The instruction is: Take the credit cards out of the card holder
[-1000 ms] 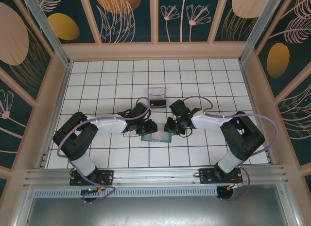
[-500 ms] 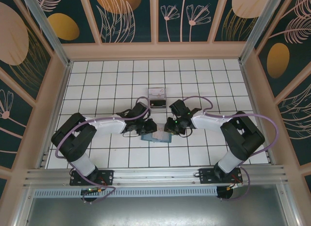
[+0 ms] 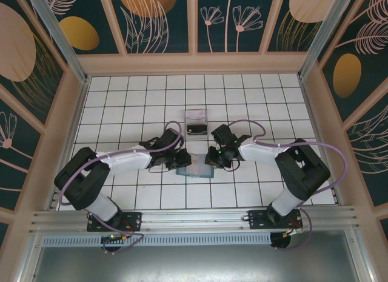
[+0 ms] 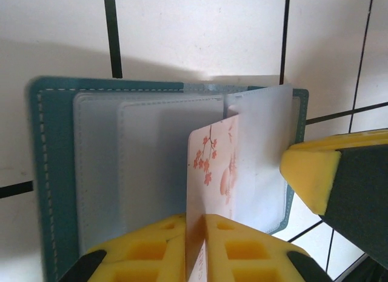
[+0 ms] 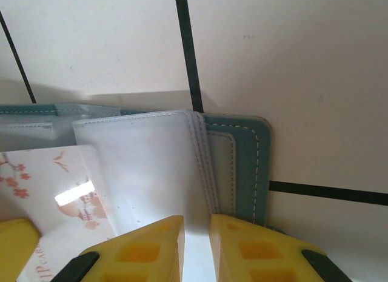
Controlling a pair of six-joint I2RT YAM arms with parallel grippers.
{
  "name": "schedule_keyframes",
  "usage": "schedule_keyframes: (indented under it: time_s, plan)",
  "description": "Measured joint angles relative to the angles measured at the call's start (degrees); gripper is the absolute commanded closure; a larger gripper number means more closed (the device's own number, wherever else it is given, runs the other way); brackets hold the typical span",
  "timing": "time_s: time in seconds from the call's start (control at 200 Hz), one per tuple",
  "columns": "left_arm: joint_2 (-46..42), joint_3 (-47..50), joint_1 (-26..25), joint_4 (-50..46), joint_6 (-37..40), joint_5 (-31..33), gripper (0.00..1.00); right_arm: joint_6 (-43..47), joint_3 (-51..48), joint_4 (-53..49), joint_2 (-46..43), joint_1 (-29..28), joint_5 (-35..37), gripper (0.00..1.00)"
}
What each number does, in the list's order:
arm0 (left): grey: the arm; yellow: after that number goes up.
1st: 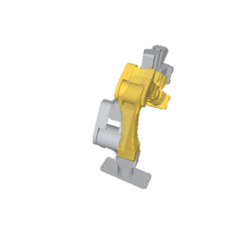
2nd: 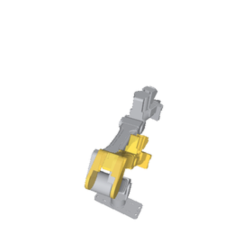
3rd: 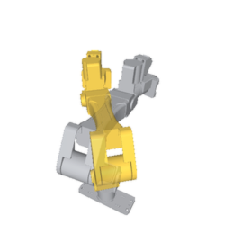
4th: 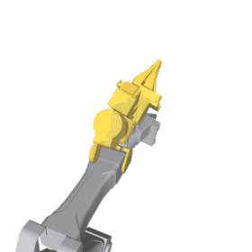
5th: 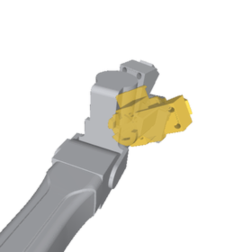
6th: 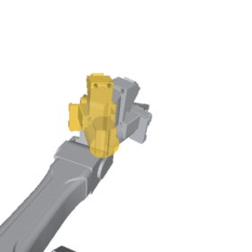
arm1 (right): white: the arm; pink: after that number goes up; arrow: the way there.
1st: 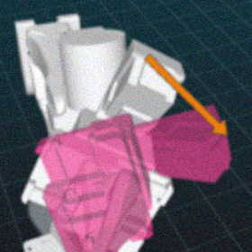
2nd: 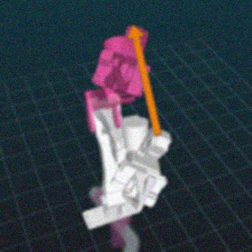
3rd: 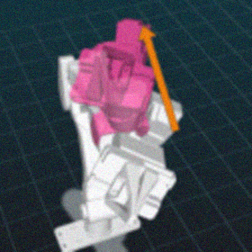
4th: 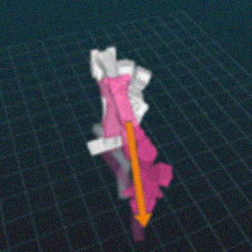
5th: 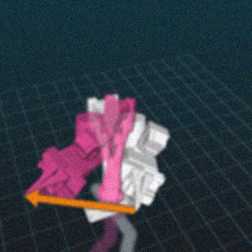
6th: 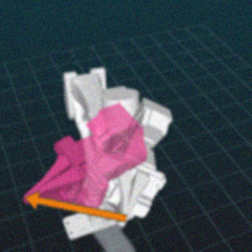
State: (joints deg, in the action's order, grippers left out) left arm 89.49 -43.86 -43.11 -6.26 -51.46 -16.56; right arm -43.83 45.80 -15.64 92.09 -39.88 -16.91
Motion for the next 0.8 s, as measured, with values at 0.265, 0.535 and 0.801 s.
schedule_keyframes:
  time_s: [0.265,0.535,0.801]
  plan:
    - [-4.11,0.42,0.04,-1.22,1.29,1.88,0.9,0.0,0.0,0.0,0.0,0.0,0.0,0.79]
    - [-4.28,0.24,0.04,-2.25,1.9,2.25,0.85,0.0,0.0,0.0,0.0,0.0,0.0,0.79]
    - [-3.13,-1.49,0.04,-5.57,1.9,5.01,0.78,0.0,0.0,0.0,0.0,-0.04,0.0,0.79]
